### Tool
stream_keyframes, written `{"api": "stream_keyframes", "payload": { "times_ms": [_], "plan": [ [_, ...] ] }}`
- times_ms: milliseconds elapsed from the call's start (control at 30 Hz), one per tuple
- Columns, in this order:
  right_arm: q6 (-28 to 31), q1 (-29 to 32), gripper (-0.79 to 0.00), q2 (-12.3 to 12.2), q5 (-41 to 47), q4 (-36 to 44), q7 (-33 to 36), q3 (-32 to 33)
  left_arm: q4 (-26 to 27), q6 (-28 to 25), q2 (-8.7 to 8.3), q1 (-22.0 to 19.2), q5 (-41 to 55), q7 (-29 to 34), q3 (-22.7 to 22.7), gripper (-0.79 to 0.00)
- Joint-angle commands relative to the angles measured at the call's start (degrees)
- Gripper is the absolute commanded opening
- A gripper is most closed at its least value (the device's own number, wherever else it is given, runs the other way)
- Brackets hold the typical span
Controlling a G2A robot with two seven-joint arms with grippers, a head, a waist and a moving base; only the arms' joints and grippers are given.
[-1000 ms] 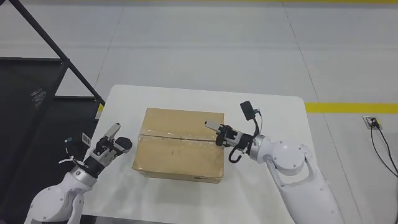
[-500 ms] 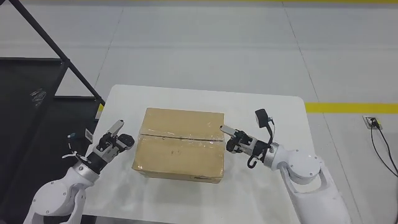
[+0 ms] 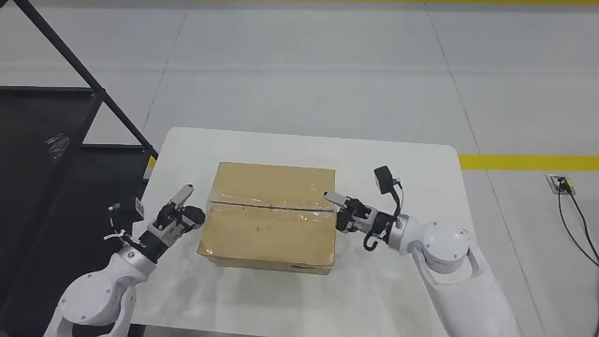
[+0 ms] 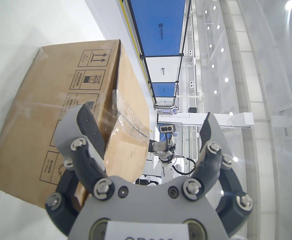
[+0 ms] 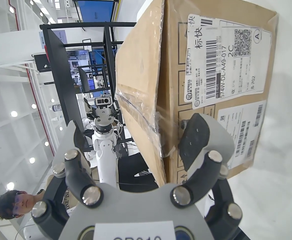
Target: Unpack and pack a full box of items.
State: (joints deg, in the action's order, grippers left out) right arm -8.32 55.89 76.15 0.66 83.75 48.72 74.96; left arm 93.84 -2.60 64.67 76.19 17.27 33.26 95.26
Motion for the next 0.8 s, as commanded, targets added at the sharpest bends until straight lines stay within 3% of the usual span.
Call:
{"api": "stream_keyframes", "payload": {
  "times_ms": [0,233,467,767],
  "plan": [
    [0.6,0.1,0.000,-0.1,0.7,-0.4,-0.3,0.2,0.0,0.1,-0.02,0.0,0.1,0.0,-0.1,0.000],
    [2.2,2.1,0.000,-0.6,1.5,1.0,-4.8,2.8,0.6,-0.3,-0.14,0.0,0.9,-0.7,0.7,0.000],
    [7.3,7.4,0.000,-1.7,2.0,7.0,-9.1,9.0,0.8,-1.3,-0.37,0.8,4.2,-2.1,4.6,0.000],
    [9.7,8.9,0.000,-2.1,2.6,7.6,-9.5,10.6,0.6,-1.6,-0.40,1.3,6.0,-2.9,5.9,-0.001]
  ]
}}
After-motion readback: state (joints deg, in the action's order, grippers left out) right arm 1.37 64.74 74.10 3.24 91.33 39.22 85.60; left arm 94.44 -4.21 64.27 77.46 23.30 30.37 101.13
